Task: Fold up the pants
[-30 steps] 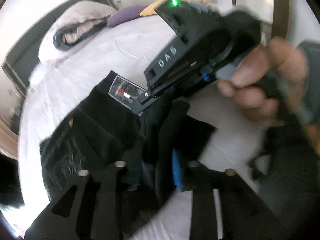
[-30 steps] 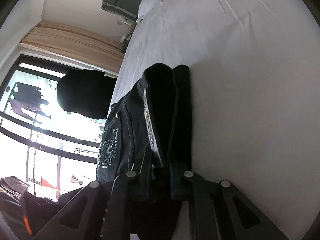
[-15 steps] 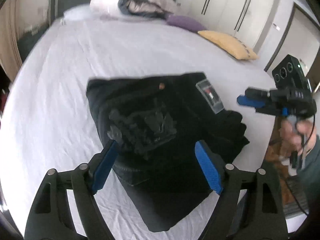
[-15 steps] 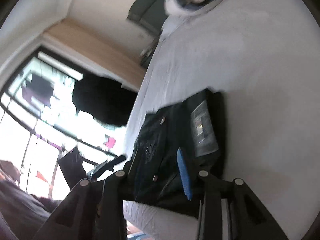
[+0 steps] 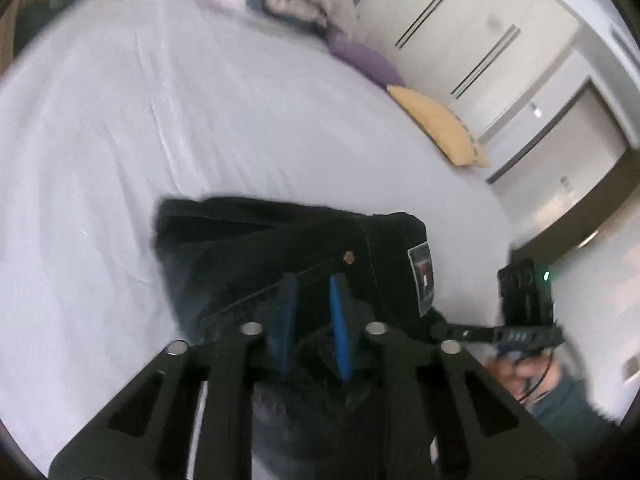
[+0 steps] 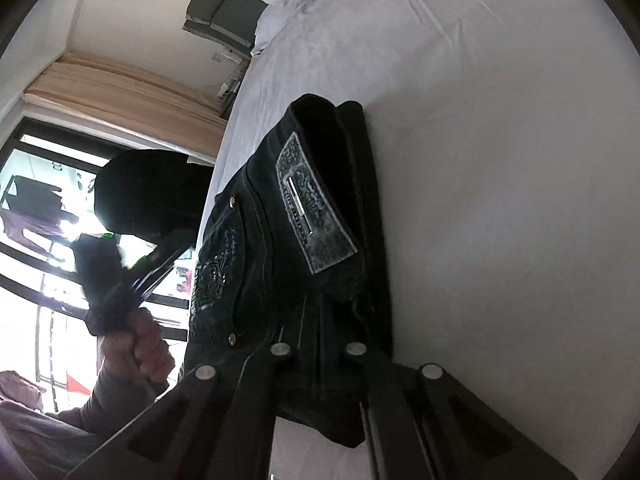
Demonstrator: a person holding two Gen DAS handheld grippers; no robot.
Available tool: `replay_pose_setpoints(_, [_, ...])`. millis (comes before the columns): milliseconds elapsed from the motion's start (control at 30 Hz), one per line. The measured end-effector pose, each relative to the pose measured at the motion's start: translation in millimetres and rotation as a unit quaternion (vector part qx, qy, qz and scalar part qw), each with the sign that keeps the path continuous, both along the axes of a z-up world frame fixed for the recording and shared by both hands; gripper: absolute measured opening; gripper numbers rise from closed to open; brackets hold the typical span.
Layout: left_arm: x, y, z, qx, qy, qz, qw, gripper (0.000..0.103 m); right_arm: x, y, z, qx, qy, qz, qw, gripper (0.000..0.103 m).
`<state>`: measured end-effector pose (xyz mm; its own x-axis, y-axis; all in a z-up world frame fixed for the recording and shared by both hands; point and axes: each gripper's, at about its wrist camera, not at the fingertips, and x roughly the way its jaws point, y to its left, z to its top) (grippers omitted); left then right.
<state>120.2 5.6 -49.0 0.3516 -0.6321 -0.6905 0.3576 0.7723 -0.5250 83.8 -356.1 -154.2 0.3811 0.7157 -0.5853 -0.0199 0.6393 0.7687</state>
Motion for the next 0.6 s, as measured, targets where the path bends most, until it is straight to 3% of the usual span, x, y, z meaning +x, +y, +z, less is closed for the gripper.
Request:
replay_pose_setpoints(33, [11, -2, -23, -0.007, 0.045, -0.015, 0.9988, 0.014, 2, 0, -3, 0.000, 0.000, -0.002, 1.000, 0.000])
replay_pose_setpoints(67, [13, -2, -39, -0.004, 0.060, -0.017, 0.9980, 0.012, 4, 2, -1, 0.000, 0.000, -0.005, 1.000, 0.000])
replay_pose_setpoints(133, [11, 3, -51, -0.008, 0.049, -0.017, 0.9986, 0.010, 3, 8, 0, 0.000, -0.001, -0.008, 1.000, 0.000])
replay_pose_setpoints(467, [-53, 27, -45, -0.080, 0.030, -0.022, 0.9961, 0.010, 4, 8, -1, -0.002, -0.002, -0.017, 1.000, 0.000])
replay_pose_setpoints(600, [-97, 14, -38, -0.075, 0.020, -0.057, 0.9953, 0.010, 1, 10, -2, -0.004, -0.008, -0.020, 1.000, 0.000])
